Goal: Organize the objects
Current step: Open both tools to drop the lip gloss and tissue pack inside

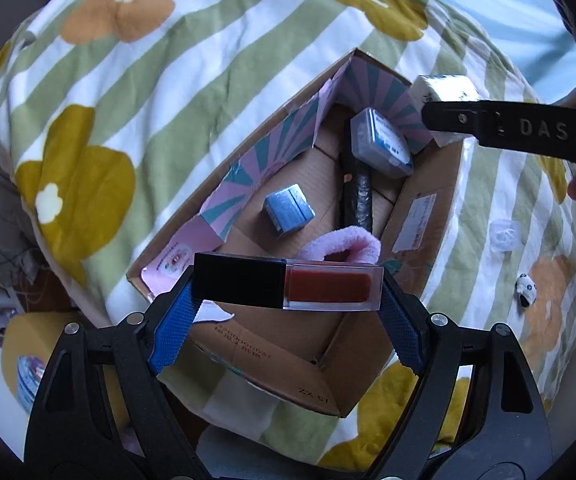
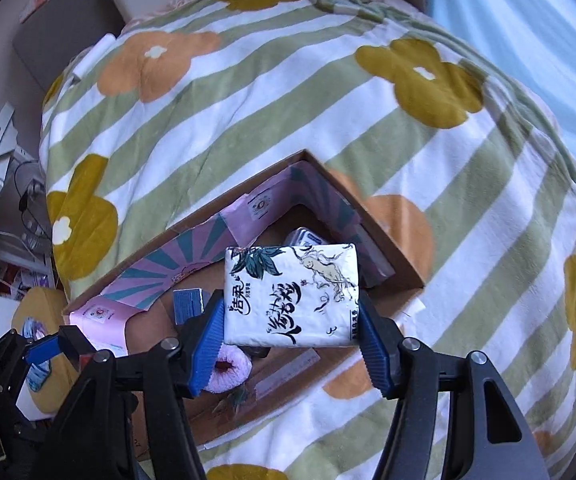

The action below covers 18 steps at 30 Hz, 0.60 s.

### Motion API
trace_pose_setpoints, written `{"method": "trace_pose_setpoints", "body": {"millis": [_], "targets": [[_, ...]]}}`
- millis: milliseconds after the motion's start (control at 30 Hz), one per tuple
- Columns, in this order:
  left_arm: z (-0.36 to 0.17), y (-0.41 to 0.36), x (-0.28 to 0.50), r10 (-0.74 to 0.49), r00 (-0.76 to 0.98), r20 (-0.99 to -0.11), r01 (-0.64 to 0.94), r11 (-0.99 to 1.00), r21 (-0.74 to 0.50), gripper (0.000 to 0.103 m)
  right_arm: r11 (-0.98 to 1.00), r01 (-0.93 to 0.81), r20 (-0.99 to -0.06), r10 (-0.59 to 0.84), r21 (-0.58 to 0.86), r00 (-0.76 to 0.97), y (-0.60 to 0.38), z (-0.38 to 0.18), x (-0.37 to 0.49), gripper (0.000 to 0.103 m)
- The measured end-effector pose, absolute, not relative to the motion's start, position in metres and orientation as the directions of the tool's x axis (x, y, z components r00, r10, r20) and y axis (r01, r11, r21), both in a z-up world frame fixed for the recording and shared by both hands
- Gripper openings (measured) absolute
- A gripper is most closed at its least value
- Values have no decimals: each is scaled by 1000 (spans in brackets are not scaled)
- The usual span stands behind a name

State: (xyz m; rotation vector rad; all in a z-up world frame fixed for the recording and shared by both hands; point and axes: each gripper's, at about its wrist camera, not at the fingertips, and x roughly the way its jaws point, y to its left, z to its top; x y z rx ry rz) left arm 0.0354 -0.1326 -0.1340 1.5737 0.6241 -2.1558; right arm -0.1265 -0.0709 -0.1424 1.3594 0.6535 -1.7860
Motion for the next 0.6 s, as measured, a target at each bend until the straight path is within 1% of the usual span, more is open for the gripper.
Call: {"method": "trace_pose_setpoints", "body": {"millis": [167, 300, 400, 600], "targets": [[-166, -124, 23, -52, -210, -976, 538, -840, -71, 82, -468, 879, -968, -247, 87, -36, -106, -190, -123, 57], [-185, -116, 11, -30, -167, -985, 508, -859, -60, 82, -415, 905, -977, -215, 98, 7, -122, -217, -119, 57], [-195, -112, 5, -25, -132, -991, 477, -878, -42, 82, -379, 921, -980, -198, 87, 11, -127, -225, -116, 57], [-198, -109, 2, -14, -118, -993, 477, -878, -44, 82, -338, 936, -980, -195, 95, 28, -131, -223, -117, 57]]}}
